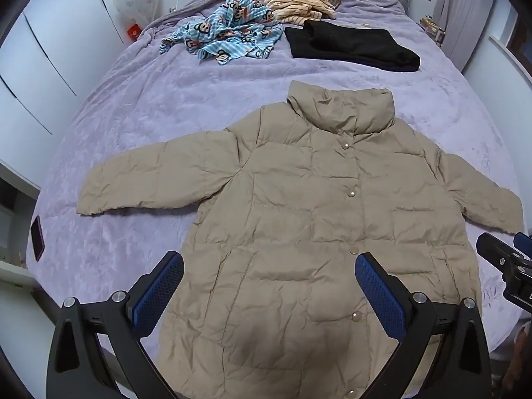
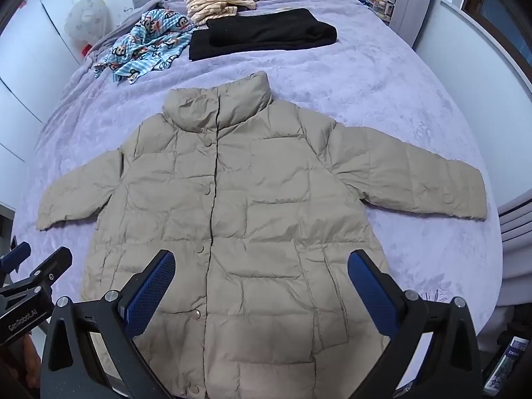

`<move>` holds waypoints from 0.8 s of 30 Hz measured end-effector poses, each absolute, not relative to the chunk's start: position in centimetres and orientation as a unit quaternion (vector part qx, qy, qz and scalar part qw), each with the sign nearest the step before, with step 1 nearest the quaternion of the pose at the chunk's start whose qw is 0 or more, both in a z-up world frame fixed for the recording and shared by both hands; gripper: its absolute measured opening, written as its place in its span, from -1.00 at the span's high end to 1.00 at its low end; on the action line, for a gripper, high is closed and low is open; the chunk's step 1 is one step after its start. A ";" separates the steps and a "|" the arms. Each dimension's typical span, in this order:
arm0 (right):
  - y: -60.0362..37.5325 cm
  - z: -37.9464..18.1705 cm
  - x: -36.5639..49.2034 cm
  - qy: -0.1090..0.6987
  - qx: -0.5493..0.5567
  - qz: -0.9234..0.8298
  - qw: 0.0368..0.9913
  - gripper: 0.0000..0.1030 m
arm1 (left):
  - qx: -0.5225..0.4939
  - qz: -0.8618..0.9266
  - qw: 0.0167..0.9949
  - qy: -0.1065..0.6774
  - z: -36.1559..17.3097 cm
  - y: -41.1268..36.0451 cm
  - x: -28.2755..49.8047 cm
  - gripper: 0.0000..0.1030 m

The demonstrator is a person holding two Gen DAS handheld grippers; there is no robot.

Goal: Fold large clothes

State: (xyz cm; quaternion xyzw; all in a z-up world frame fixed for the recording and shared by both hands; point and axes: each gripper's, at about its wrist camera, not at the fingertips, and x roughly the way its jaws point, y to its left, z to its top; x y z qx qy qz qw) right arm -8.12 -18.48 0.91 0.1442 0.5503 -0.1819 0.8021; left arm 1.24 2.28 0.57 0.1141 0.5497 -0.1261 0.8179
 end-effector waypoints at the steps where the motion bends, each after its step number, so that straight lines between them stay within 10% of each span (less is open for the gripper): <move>1: -18.5 0.9 -8.1 0.550 0.144 -0.182 0.802 -1.00 | 0.113 -0.126 0.818 0.550 0.6 2.3 1.3 -1.00; 24: -18.7 1.0 -8.1 0.547 0.149 -0.188 0.802 -1.00 | 0.122 -0.129 0.815 0.551 0.5 1.7 0.8 -1.00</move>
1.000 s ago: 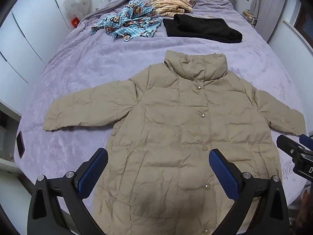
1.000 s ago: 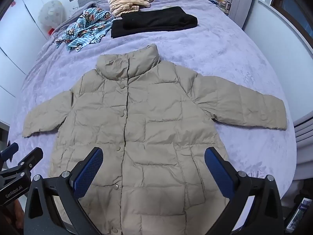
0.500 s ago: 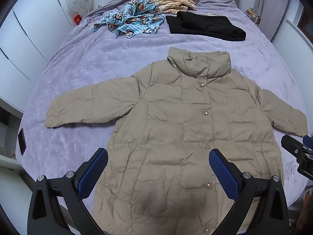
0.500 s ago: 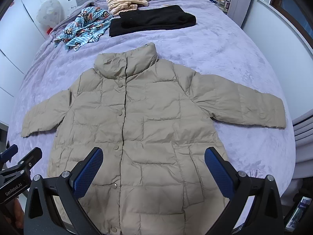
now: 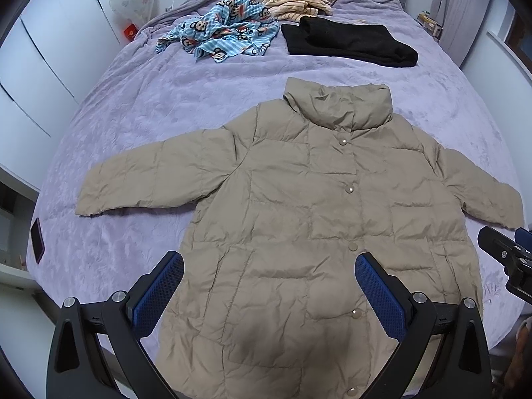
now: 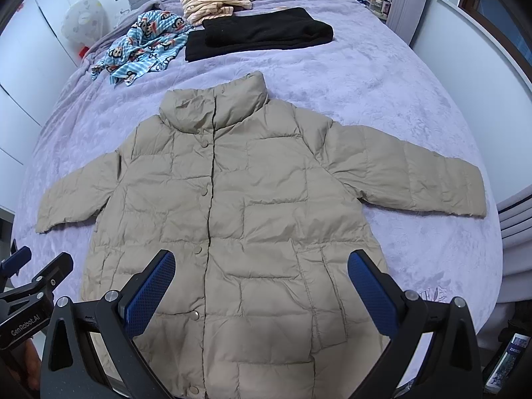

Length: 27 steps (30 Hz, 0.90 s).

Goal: Fold large clothes

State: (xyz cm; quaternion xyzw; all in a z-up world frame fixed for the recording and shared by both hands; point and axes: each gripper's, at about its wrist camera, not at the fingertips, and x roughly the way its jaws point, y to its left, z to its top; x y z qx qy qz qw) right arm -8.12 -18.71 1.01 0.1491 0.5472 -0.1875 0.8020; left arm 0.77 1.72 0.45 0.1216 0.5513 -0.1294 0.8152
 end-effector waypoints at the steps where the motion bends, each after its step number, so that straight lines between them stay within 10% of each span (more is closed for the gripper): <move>1: -18.7 1.0 -8.1 0.547 0.150 -0.187 0.802 -1.00 | 0.121 -0.129 0.815 0.552 0.4 1.8 0.8 -1.00; 27: -18.9 0.8 -8.2 0.549 0.150 -0.190 0.800 -1.00 | 0.118 -0.128 0.814 0.554 0.2 2.0 1.0 -1.00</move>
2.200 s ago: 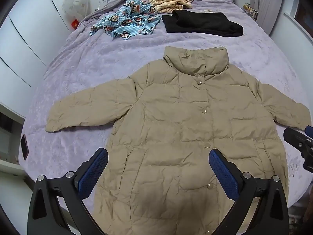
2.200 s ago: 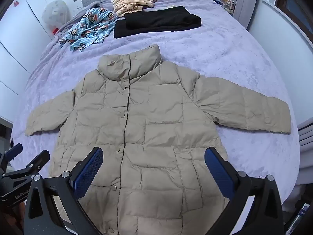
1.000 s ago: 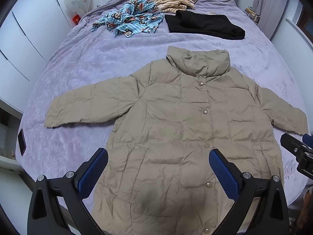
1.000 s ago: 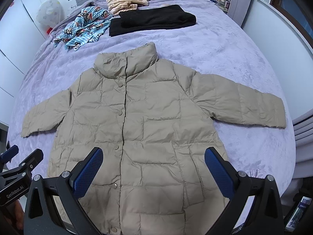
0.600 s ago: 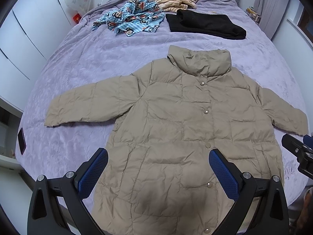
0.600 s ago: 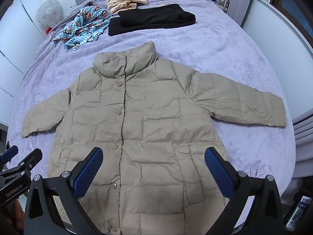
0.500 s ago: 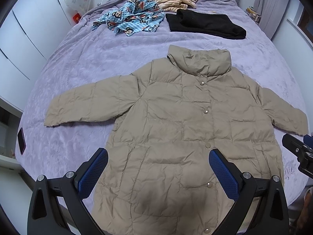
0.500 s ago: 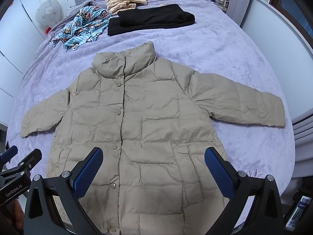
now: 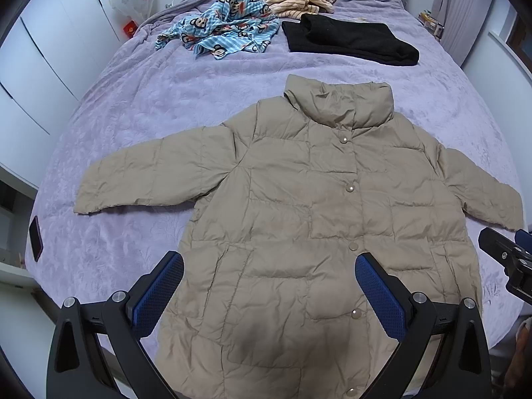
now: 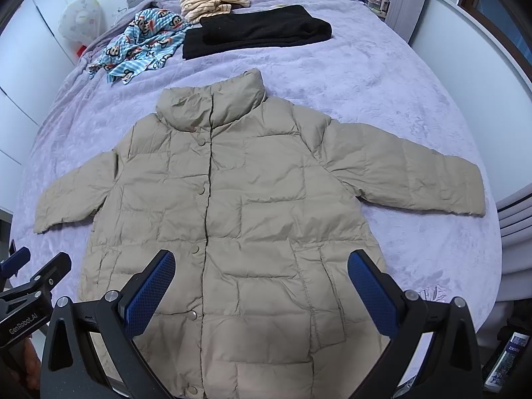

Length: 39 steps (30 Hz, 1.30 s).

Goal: Fold large clothes

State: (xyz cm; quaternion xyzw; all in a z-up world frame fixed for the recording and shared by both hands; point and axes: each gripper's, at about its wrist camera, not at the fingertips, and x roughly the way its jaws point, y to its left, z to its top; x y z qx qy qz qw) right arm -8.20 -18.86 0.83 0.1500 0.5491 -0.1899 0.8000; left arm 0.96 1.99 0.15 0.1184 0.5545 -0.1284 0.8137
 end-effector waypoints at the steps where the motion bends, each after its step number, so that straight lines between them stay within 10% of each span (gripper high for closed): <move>1: -18.9 0.8 -8.2 0.549 0.150 -0.190 0.800 -1.00 | 0.118 -0.128 0.814 0.554 0.1 2.0 1.0 -1.00; 39: -18.9 0.7 -8.1 0.550 0.153 -0.188 0.799 -1.00 | 0.118 -0.128 0.812 0.556 0.0 1.9 1.2 -1.00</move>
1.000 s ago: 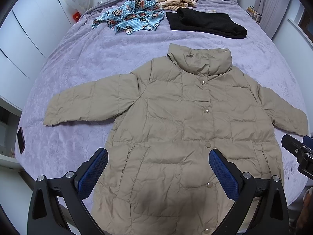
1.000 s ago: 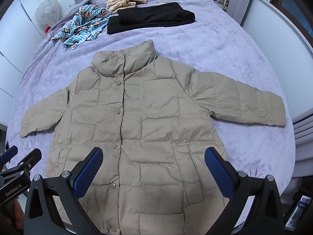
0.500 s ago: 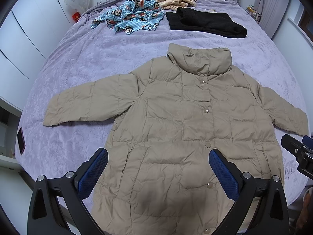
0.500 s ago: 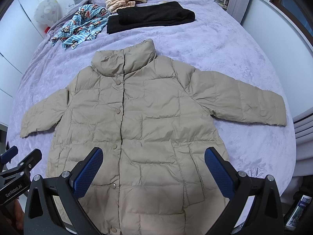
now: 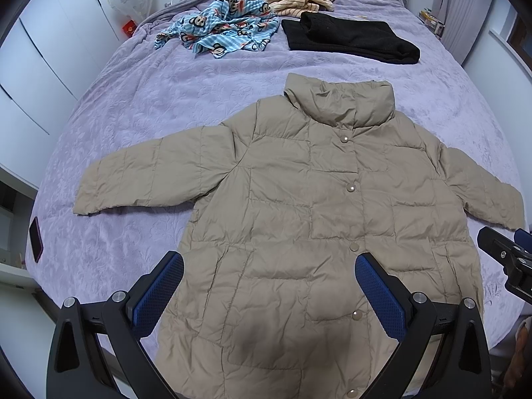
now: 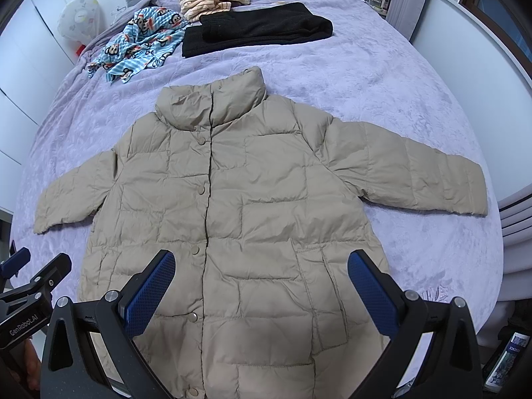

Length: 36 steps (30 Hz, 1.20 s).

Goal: Fold large clothes

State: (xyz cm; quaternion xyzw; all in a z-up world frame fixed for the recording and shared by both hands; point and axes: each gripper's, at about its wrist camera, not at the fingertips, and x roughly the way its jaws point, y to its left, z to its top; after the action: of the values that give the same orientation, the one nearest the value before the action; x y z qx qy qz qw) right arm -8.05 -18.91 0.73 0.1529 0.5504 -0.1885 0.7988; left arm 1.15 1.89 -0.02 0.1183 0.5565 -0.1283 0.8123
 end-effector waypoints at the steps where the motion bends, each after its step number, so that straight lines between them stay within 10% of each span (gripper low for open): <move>1: -18.9 0.7 -8.1 0.551 0.153 -0.188 0.799 -1.00 | 0.118 -0.128 0.812 0.557 -0.2 1.9 1.1 -1.00; 36: -18.1 -0.3 -7.8 0.545 0.213 -0.146 0.798 -1.00 | 0.075 -0.134 0.779 0.608 -3.2 5.0 2.7 -1.00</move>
State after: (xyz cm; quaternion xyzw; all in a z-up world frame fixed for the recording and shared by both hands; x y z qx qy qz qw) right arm -7.81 -18.13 -0.32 0.2127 0.5454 -0.1455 0.7975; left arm 2.72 5.00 -3.22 0.0753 0.6076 -0.1342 0.7792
